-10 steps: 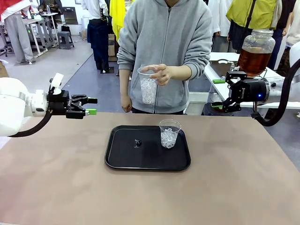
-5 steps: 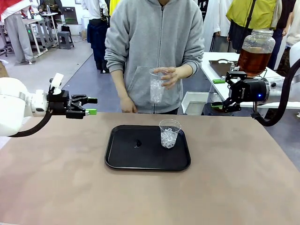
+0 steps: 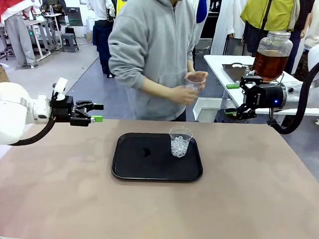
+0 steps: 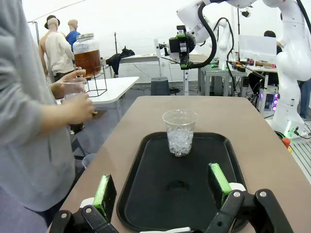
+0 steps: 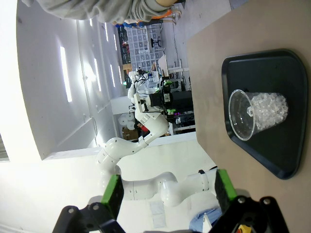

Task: Pour the drink into the iced cup.
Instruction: Pick up the iced cup indicated by the human and present it to them.

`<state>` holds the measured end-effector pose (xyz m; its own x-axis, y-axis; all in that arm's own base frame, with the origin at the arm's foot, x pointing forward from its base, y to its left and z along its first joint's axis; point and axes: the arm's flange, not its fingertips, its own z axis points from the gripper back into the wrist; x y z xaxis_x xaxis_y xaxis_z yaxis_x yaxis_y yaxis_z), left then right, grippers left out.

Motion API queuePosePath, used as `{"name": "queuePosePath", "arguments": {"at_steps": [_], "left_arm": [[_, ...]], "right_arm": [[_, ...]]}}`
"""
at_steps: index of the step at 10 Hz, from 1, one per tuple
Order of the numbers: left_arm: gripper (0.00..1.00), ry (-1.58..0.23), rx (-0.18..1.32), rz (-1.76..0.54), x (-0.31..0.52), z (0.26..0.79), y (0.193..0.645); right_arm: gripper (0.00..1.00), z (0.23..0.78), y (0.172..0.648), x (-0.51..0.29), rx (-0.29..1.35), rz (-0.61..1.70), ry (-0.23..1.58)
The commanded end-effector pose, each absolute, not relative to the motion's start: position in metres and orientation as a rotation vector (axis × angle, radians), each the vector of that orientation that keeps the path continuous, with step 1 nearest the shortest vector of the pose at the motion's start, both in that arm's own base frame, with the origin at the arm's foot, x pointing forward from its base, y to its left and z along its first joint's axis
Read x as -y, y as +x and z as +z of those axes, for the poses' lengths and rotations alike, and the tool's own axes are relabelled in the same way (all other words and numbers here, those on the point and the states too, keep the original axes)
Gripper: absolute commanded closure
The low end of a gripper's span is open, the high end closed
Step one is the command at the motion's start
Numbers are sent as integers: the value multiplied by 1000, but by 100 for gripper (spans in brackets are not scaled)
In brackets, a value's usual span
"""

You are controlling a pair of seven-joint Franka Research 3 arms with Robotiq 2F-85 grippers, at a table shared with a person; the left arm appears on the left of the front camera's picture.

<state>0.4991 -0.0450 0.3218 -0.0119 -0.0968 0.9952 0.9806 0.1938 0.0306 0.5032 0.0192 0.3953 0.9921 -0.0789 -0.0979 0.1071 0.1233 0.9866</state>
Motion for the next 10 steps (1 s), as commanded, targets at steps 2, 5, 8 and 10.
{"name": "queuePosePath", "arguments": {"at_steps": [2,5,8,10], "left_arm": [[0,-991,1240,-1122,45,324,500],[0,-991,1240,-1122,45,324,500],[0,-991,1240,-1122,45,324,500],[0,-991,1240,-1122,45,324,500]], "right_arm": [[0,397,504,-19,-18,-139,1439],[0,397,504,-19,-18,-139,1439],[0,397,504,-19,-18,-139,1439],[0,397,504,-19,-18,-139,1439]]}}
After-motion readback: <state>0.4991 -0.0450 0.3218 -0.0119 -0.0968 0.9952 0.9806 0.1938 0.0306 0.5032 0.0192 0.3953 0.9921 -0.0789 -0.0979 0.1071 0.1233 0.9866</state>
